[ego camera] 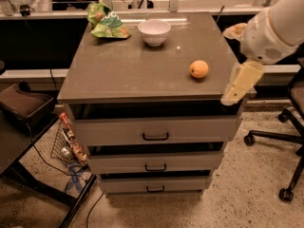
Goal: Place orange into white bowl
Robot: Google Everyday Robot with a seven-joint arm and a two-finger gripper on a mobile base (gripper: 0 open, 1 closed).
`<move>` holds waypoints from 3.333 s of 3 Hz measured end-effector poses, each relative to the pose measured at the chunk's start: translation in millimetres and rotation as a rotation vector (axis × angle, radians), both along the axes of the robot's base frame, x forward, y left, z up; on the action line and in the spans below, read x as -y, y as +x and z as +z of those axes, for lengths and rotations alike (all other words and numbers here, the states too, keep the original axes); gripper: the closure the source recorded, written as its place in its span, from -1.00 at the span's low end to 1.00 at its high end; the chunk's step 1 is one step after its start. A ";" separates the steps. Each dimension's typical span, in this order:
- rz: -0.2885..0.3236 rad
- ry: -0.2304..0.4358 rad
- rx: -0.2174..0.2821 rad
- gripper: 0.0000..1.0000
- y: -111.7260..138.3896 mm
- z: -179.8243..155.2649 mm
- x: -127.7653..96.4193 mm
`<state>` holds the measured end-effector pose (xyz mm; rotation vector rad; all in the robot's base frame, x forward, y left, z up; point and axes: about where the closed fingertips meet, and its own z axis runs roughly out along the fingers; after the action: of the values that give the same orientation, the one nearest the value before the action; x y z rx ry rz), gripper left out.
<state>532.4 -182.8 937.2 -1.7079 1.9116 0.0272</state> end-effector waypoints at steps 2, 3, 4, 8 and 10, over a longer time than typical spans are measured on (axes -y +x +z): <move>0.089 0.125 0.006 -1.00 81.0 -51.0 -25.4; 0.115 0.143 -0.024 -1.00 106.5 -70.3 -40.9; 0.140 0.146 -0.051 -1.00 132.9 -87.4 -54.7; 0.052 0.135 -0.096 0.39 163.0 -108.8 5.3; 0.055 0.135 -0.101 0.83 163.6 -110.9 3.1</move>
Offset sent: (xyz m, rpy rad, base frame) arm 0.1169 0.0326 -0.0705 0.1696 0.0019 0.1132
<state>696.0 -186.0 826.4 -1.6957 1.8881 0.2622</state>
